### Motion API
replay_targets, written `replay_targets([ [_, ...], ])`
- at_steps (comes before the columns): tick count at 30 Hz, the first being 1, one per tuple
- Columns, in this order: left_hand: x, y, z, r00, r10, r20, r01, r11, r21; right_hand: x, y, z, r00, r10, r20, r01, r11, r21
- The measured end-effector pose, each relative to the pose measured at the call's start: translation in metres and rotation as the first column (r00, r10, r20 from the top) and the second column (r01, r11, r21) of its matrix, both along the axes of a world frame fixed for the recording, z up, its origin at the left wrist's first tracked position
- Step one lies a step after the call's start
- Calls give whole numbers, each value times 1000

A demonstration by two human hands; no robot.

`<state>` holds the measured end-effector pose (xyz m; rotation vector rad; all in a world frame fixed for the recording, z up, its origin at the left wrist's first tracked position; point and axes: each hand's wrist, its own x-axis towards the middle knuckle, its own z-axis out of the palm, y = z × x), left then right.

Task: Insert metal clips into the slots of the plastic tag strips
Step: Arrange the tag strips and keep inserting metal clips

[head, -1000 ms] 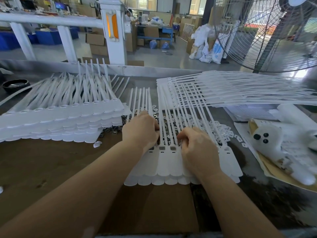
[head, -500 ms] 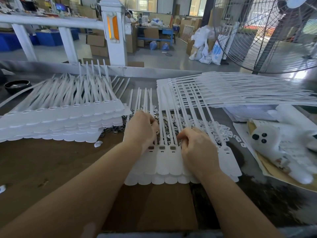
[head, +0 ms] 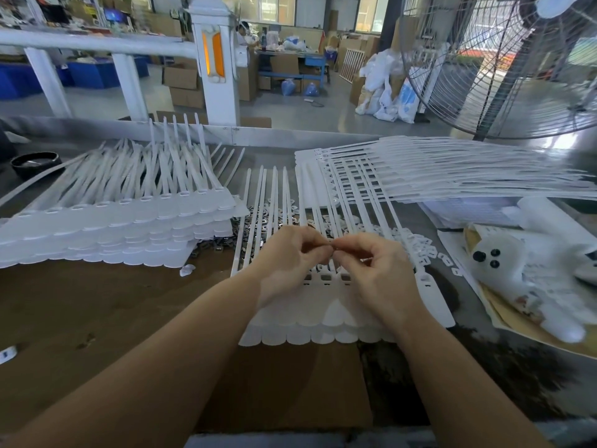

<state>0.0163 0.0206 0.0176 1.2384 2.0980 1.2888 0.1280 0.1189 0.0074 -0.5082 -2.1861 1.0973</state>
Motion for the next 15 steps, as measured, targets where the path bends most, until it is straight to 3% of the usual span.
replay_targets([
  [15,2,-5,-5,996,-38,76,35,999,36,7,6,7,991,54,122,-37,990,-136],
])
